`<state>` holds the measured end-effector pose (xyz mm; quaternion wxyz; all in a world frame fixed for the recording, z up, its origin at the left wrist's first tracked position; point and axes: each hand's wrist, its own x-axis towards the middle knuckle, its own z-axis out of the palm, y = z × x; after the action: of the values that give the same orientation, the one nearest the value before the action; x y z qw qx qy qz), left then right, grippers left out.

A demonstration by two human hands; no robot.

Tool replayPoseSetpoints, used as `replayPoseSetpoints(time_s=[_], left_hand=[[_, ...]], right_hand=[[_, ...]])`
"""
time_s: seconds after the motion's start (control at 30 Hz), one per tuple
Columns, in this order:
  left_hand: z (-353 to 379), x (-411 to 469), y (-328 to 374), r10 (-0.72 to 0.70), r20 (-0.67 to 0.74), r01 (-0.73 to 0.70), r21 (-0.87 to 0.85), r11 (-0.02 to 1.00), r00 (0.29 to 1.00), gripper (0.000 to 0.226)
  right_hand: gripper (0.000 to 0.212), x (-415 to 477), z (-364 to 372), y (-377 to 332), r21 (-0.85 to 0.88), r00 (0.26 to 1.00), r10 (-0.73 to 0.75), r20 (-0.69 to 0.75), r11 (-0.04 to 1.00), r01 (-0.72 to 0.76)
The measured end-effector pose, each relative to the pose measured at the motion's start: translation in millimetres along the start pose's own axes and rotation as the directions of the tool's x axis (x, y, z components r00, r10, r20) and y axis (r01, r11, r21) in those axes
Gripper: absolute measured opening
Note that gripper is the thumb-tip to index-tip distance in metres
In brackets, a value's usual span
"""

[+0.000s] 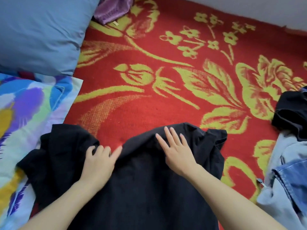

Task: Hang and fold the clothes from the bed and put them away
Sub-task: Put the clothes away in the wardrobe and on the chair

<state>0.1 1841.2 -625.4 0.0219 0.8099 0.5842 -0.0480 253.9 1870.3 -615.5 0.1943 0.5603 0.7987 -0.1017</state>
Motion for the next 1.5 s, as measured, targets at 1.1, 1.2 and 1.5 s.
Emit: replayPoseSetpoints(time_s=[1.1,1.2,1.5], left_hand=[[-24,-89,-47,-0.2,0.296,0.336,-0.532,0.778,0.934,0.039],[-42,-32,-64,-0.304,0.121,0.299,-0.697,0.652,0.945,0.013],[-43,46,-34,-0.5,-0.068,0.448,-0.353,0.822,0.863,0.076]], right_hand=[[0.019,-126,38,54,0.28,0.912,0.315,-0.262,0.929,-0.241],[0.007,-81,0,63,0.399,0.825,0.454,-0.337,0.862,-0.312],[0.064,-5,-31,54,0.413,0.772,0.634,-0.03,0.712,-0.568]])
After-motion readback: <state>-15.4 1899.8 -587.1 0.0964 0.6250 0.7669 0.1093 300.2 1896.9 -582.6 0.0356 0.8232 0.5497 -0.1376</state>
